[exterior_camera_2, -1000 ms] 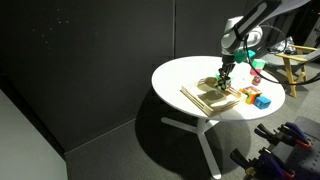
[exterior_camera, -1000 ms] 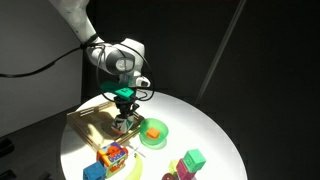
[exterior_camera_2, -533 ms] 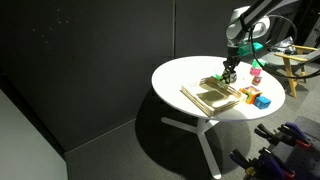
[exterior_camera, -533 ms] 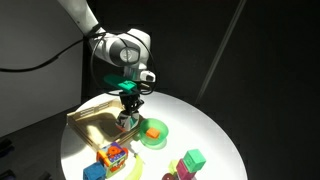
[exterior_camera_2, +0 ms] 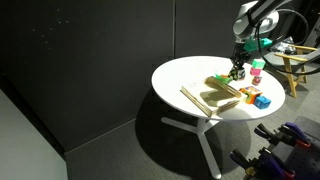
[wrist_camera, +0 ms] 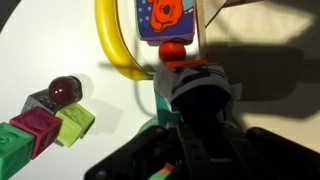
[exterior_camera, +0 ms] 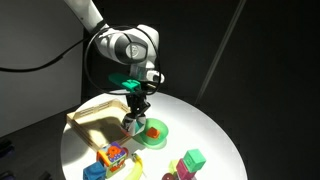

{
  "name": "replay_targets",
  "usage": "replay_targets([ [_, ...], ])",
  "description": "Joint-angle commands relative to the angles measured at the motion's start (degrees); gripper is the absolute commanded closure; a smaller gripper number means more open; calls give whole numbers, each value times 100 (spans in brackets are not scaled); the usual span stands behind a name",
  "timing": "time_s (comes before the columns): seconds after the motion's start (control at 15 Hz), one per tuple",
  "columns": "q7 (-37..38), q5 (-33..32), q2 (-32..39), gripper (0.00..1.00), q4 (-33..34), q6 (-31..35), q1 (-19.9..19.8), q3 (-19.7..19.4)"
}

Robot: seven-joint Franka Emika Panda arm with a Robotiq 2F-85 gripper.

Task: Remove the plushy cube from the crate and put it on the table

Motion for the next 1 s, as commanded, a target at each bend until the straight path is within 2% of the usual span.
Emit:
replay_targets([
  [0.0,206,-144,-137,94,-19,-165,-88,-113],
  [0.93,63,150,55,94,36,108,-725,-263],
])
